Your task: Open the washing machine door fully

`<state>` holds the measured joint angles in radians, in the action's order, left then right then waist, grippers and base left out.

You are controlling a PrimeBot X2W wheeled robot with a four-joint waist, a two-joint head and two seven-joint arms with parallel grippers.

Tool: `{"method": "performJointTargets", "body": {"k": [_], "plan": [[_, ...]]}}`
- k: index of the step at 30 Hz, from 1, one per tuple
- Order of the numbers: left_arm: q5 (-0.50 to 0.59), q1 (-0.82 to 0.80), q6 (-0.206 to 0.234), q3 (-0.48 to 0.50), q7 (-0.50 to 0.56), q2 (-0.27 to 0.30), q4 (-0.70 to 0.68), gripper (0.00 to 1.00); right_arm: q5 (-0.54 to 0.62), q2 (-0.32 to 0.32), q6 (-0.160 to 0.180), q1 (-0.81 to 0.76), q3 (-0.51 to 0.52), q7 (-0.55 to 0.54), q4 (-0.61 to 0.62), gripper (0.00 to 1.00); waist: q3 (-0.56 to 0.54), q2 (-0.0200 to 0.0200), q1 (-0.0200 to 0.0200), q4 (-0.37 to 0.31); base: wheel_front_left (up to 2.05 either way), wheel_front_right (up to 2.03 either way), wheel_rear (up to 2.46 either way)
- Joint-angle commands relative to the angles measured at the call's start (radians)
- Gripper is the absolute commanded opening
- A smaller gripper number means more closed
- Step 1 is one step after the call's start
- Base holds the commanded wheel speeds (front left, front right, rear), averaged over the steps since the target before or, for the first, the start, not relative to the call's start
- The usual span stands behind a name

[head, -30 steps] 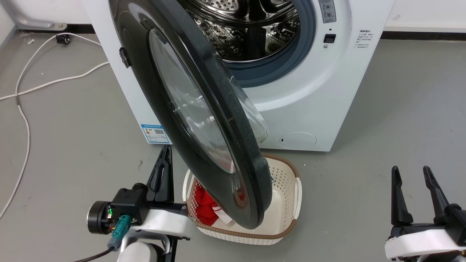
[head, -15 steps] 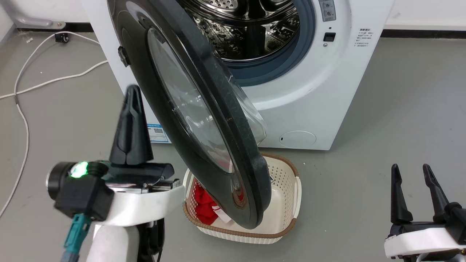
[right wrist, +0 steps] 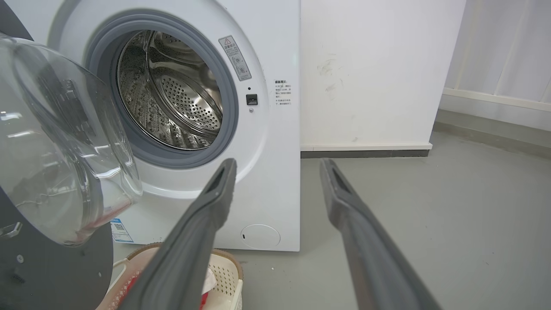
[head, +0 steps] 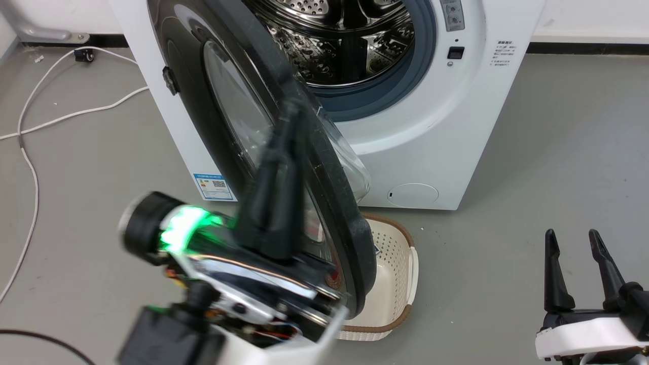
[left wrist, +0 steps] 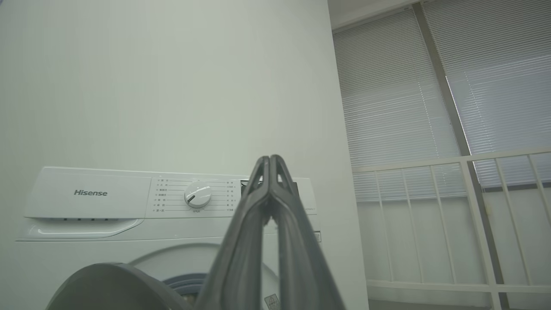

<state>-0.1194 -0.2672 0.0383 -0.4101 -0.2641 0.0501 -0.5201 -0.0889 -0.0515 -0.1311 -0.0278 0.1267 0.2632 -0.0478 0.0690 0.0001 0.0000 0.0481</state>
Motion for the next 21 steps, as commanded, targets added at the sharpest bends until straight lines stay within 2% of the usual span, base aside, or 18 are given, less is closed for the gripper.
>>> {"method": "performJointTargets", "body": {"k": [1,8,10,11,17,21], "plan": [[-0.009,0.0,-0.008,-0.016,-0.001,0.0,0.009,0.0,-0.004,0.002,0.001,0.01,0.001,0.002,-0.003,1.0,0.001,-0.0001,0.0,-0.001,0.0,0.0,0.0],[-0.053,0.051,-0.082,-0.22,0.003,0.001,0.162,0.0,-0.013,0.002,0.001,0.009,-0.001,0.002,-0.009,1.0,0.002,-0.0001,0.0,-0.006,0.0,0.0,0.0],[-0.047,0.063,-0.094,-0.258,0.019,0.006,0.212,0.0,-0.015,0.002,0.001,0.009,-0.002,0.002,-0.011,1.0,0.003,-0.0001,0.0,-0.008,0.0,0.0,0.0],[-0.057,0.11,-0.096,-0.306,0.06,0.019,0.288,0.0,-0.019,0.002,0.001,0.008,-0.004,0.002,-0.016,1.0,0.002,-0.0001,0.0,-0.01,0.0,0.0,0.0],[-0.082,0.176,-0.064,-0.303,0.106,0.034,0.357,0.0,-0.021,0.002,0.001,0.002,0.001,0.002,-0.02,1.0,0.004,-0.0001,0.0,-0.005,0.0,0.0,0.0],[-0.099,0.173,-0.062,-0.302,0.11,0.033,0.4,0.0,-0.023,0.002,0.001,0.005,-0.002,0.002,-0.024,1.0,0.006,-0.0001,0.0,-0.002,0.0,0.0,0.0]]}}
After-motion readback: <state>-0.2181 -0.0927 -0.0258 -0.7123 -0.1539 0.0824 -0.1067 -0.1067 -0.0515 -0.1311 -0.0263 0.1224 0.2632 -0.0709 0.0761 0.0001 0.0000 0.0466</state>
